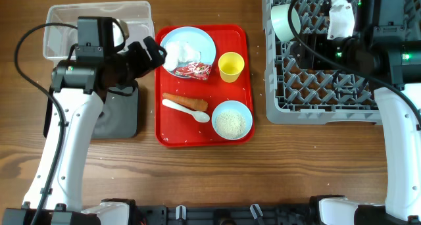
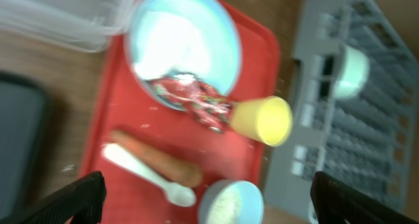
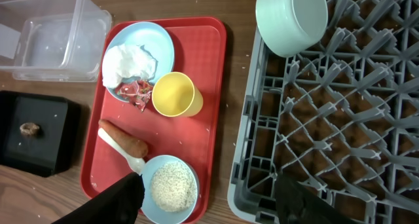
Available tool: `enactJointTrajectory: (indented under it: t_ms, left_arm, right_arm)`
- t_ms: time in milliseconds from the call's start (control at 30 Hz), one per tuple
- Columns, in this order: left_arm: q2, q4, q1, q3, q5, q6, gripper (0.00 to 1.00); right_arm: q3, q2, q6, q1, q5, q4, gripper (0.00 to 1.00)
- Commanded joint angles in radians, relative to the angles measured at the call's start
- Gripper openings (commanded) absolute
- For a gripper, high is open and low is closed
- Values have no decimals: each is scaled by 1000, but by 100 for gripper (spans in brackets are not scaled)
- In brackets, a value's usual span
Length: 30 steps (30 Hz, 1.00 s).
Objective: Sort waste into correct bins and load items into the dishwasher rack
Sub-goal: 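Grasp the light-blue rice bowl with the left gripper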
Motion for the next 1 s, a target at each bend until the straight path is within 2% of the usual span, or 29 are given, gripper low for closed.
enactJointTrajectory:
  t_ms: [0, 67, 167, 267, 333, 467, 533, 667, 700, 900, 967]
  left_arm:
    - [38, 43, -172, 5, 76, 97, 100]
    - [87, 82, -371, 6, -80, 102, 100]
    - [148, 98, -558, 6, -256, 183, 100]
    - [225, 81, -691, 6, -287, 297, 99]
    - [303, 48, -762, 6, -295, 391, 92]
    - [428, 28, -806, 6, -309, 414, 85]
    - [473, 28, -840, 6, -311, 416, 78]
    - [494, 29, -885, 6, -401, 439, 53]
    - [497, 31, -890, 6, -423, 439, 41]
    - [504, 26, -908, 5, -434, 439, 22]
    - [507, 20, -908, 4, -434, 439, 22]
  right_arm:
    - [-2, 4, -11, -2, -16, 10, 67]
    - [-2, 4, -12, -2, -13, 9, 67]
    - [-2, 4, -11, -2, -8, 6, 67]
    - [-2, 4, -10, -2, 4, 6, 67]
    - [-2, 4, -11, -2, 13, 5, 68]
    - [-2, 4, -11, -2, 22, -1, 68]
    - [-2, 4, -11, -2, 29, -1, 68]
    - [-2, 4, -10, -2, 29, -2, 68]
    - [-2, 4, -10, -2, 28, -2, 68]
    - [-2, 4, -10, -2, 28, -4, 68]
    - [-2, 4, -11, -2, 29, -16, 68]
